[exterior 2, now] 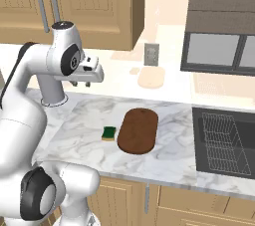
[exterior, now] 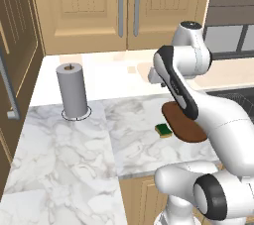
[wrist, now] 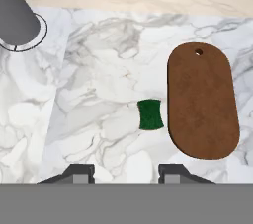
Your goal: Pick up the sponge from the counter and clean the cutting board by briefly scrubbing or pressing down on the cutting board. Once finished, release the sponge.
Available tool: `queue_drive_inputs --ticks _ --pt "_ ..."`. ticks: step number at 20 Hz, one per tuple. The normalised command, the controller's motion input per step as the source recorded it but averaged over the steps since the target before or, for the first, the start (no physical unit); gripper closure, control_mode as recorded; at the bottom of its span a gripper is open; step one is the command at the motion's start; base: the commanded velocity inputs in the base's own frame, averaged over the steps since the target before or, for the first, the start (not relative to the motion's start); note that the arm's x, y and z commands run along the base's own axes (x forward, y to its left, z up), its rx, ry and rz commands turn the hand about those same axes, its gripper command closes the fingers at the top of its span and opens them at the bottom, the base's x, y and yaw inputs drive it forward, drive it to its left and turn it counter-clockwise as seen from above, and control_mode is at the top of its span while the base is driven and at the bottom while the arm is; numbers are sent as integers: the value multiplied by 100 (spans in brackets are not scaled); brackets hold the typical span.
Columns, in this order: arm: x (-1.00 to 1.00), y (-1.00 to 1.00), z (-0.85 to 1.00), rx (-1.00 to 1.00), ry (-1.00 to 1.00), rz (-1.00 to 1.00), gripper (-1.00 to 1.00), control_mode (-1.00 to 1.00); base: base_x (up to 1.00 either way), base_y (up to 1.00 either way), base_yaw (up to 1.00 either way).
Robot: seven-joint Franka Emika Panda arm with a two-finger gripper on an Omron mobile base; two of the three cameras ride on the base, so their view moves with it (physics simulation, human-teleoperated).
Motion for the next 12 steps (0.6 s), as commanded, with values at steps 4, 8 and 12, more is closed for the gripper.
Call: queue_drive_inputs --ticks 4,8,12 --pt "-13 0 0 0 -1 0 -100 -100 0 0 0" --pt "-18 1 -42 -3 0 0 -100 -100 0 0 0" --pt "-10 2 -88 -14 10 0 -100 -100 0 0 0"
